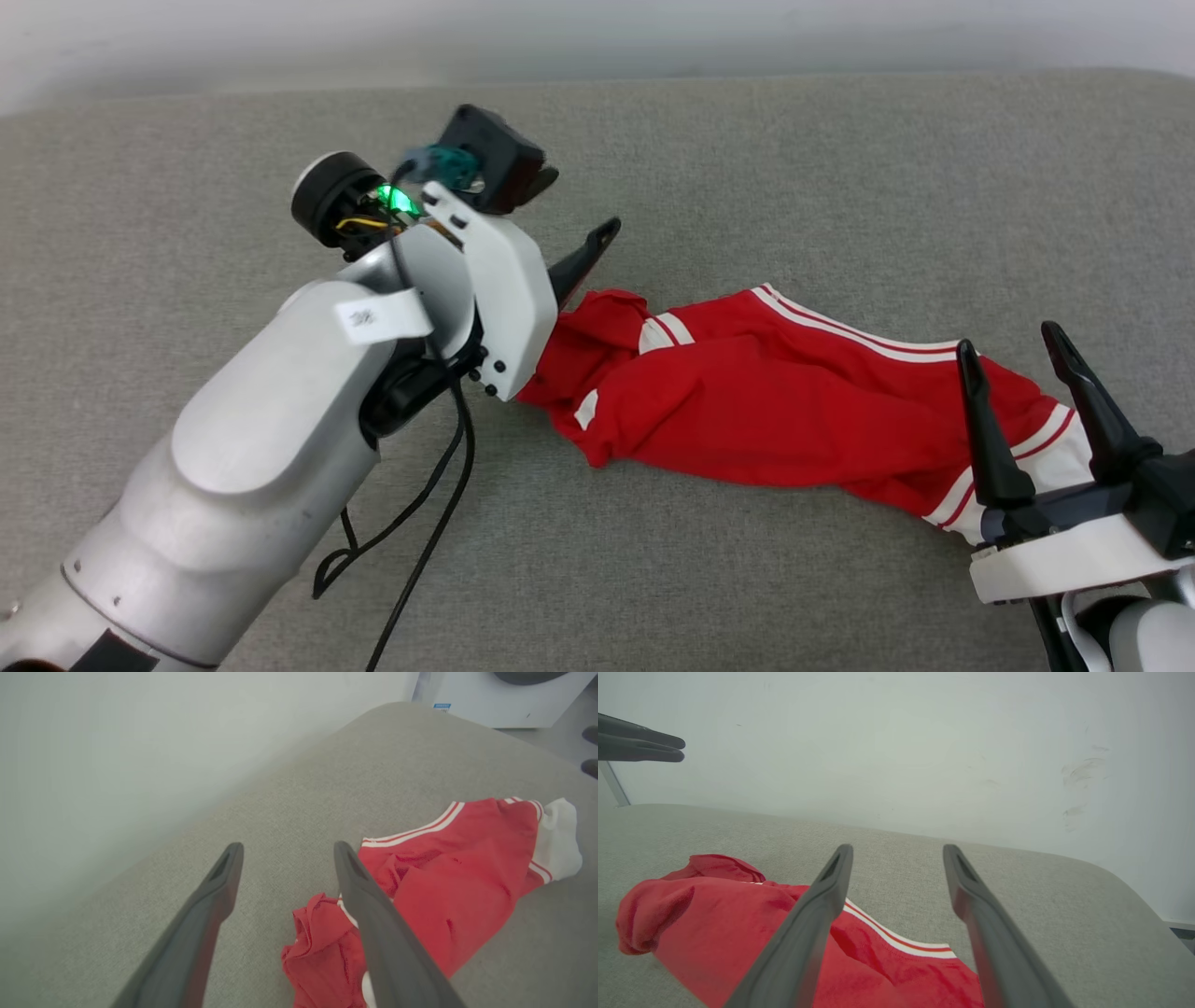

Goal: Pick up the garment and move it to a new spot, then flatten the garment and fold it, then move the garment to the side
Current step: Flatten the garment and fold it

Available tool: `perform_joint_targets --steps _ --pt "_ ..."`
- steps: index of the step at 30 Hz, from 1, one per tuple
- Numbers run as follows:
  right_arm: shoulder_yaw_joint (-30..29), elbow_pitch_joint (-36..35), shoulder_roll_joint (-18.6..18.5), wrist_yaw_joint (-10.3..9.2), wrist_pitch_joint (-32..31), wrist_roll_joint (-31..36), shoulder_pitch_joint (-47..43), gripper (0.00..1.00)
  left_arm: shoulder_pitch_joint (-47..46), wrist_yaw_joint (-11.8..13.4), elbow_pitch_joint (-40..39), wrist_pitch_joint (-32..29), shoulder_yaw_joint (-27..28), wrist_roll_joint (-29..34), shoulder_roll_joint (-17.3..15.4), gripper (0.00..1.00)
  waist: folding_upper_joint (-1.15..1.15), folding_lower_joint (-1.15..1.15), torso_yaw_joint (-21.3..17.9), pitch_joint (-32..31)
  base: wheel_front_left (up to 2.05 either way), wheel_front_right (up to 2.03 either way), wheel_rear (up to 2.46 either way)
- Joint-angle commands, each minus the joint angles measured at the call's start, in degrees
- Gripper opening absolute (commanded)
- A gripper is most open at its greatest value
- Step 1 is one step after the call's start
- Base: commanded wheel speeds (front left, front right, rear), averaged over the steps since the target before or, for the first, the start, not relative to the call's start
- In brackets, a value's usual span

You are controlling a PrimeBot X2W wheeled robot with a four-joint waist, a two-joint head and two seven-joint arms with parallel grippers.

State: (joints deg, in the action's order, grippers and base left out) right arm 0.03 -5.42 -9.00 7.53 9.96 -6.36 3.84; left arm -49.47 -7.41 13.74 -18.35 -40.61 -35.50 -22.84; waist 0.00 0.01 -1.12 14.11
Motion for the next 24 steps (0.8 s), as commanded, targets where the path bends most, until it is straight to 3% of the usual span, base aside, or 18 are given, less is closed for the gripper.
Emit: perform_joint_targets --steps 1,7,14,24 --pt "0.14 0.25 -0.21 -0.07 0.34 0.59 1.14 1.0 -1.98 0.03 0.28 -3.26 -2.8 -2.07 -0.82 1.0 0.0 -0.01 -0.92 1.1 0.0 0.0 0.0" --pt "0.72 1.08 -0.15 -0.07 1.23 0.49 3.1 1.0 -8.34 0.02 1.75 -13.67 -14.22 -9.07 -2.49 1.0 0.0 -0.01 -2.45 3.61 0.0 0.0 0.0" --pt "1.8 2.47 0.56 -0.08 2.24 0.57 5.36 1.0 -11.82 0.02 5.62 -18.03 -25.48 -13.43 -2.94 1.0 0.0 -0.01 -4.19 6.15 0.0 0.0 0.0" --pt "2.09 4.54 1.37 -0.07 3.66 0.69 7.21 1.0 -8.94 -0.03 7.07 -21.94 -33.44 -15.88 -4.46 1.0 0.0 -0.01 -5.02 8.32 0.0 0.0 0.0"
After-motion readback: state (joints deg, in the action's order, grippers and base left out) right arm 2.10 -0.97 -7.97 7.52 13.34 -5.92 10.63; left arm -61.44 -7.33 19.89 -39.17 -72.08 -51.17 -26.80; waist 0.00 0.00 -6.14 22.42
